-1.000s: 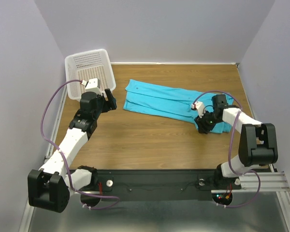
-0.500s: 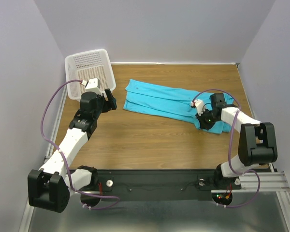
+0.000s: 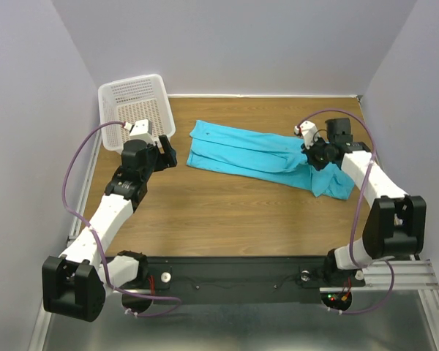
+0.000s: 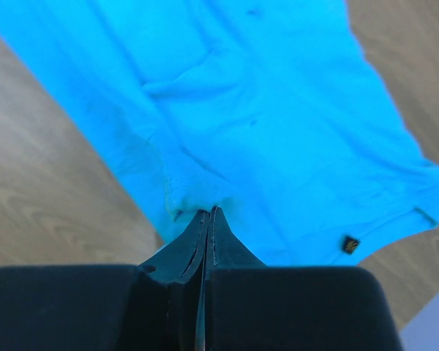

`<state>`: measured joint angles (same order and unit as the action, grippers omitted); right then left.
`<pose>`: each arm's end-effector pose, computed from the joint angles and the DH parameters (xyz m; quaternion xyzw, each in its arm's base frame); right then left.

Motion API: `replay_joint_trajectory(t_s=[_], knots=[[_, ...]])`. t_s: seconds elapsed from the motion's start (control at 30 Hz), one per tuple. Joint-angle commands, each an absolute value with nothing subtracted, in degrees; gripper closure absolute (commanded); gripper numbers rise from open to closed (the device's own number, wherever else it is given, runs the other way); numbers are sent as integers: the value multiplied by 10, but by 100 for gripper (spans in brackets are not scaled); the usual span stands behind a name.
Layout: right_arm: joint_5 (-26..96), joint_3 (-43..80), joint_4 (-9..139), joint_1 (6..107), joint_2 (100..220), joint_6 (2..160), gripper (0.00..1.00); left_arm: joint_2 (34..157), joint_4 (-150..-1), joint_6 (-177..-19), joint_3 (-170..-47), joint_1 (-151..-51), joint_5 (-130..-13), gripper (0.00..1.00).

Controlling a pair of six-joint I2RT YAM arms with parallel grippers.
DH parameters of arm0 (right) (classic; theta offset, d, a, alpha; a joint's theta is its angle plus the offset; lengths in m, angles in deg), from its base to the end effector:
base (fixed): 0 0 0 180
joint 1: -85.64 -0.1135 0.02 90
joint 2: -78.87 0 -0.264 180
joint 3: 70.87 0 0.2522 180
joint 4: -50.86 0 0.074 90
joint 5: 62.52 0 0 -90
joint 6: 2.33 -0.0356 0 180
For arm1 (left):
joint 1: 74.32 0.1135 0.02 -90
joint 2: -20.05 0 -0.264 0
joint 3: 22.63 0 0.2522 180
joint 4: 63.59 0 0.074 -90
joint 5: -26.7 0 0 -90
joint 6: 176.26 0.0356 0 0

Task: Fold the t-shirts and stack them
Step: Fold the tshirt

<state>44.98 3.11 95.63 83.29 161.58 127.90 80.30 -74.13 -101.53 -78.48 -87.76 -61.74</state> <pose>0.2993 0.0230 0.2503 -0.3852 0.8573 0.0362 0.3397 0.2398 -0.0563 0.2951 -0.0210 0.7927 -0.1406 0.5928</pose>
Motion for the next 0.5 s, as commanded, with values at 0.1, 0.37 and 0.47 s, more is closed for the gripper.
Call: replay_joint_trajectory(t_s=[0.1,0.37,0.47], knots=[[367,111,897,829,1704,1276,99,799,-719,-1010,-782,-878,-624,14],[346,172,885,829,1770,1284,98,805,-718,-1009,-782,-878,-630,14],[335,192,882,829,1795,1263,86,807,-717,-1009,-782,-878,-630,14]])
